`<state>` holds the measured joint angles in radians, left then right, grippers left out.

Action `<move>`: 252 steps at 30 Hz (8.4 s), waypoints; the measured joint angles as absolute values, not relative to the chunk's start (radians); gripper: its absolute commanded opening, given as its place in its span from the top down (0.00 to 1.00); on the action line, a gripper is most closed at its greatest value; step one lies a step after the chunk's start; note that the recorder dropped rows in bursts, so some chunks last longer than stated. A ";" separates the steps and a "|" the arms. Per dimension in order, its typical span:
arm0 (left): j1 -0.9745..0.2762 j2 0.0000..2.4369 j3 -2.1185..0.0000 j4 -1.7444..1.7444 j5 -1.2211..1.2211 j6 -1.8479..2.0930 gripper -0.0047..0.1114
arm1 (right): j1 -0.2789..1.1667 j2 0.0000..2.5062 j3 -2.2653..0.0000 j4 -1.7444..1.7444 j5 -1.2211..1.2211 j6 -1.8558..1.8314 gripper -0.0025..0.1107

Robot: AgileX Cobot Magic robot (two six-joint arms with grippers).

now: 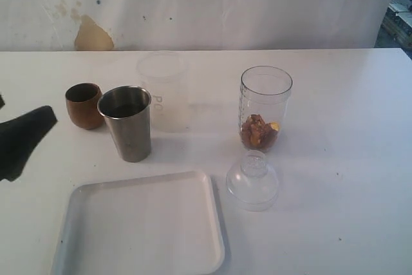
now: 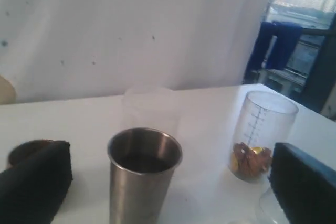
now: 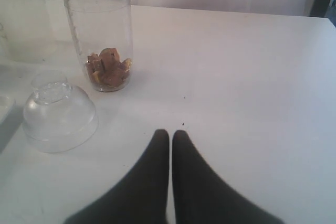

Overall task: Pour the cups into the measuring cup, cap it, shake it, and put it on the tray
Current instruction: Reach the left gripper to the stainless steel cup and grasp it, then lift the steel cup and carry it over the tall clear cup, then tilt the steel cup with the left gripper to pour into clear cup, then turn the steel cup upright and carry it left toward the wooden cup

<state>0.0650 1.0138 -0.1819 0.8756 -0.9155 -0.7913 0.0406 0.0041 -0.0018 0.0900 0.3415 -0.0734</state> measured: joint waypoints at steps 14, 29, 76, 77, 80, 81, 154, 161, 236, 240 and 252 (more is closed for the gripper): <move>-0.260 1.854 -0.518 0.598 -0.849 -0.283 0.13 | 0.041 0.004 -0.002 0.090 0.342 -0.073 0.96; -0.260 2.004 -0.678 0.493 -0.975 -0.131 0.13 | 0.041 0.004 -0.002 0.090 0.342 -0.073 0.96; -0.376 1.754 -0.887 0.734 -0.709 -0.480 0.96 | 0.041 0.004 -0.002 0.090 0.342 -0.073 0.96; -0.390 1.754 -0.911 0.736 -0.686 -0.482 0.96 | 0.041 0.004 -0.002 0.090 0.342 -0.073 0.96; -0.432 1.754 -0.990 0.737 -0.616 -0.489 0.96 | 0.041 0.004 -0.002 0.090 0.342 -0.073 0.96; -0.447 1.754 -1.015 0.737 -0.593 -0.491 0.96 | 0.041 0.004 -0.002 0.090 0.342 -0.073 0.96; -0.567 2.215 -1.623 0.792 -0.486 0.288 0.96 | 0.041 0.004 -0.002 0.089 0.342 -0.019 0.96; -0.567 2.215 -1.623 0.792 -0.486 0.340 0.96 | 0.041 0.004 -0.002 0.089 0.342 -0.019 0.96; -0.567 2.215 -1.638 0.683 -0.497 0.726 0.96 | 0.041 0.004 -0.002 0.089 0.342 -0.019 0.96; -0.567 2.215 -1.641 0.637 -0.542 0.499 0.96 | 0.041 0.004 -0.002 0.089 0.342 -0.019 0.96; -0.568 2.104 -1.641 0.612 -0.459 -0.637 0.96 | 0.041 0.004 -0.002 0.089 0.342 -0.019 0.96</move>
<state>-0.5683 2.1045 -1.6409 0.6119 -0.4586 -0.6366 0.0406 0.0041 -0.0018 0.0886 0.3415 -0.0186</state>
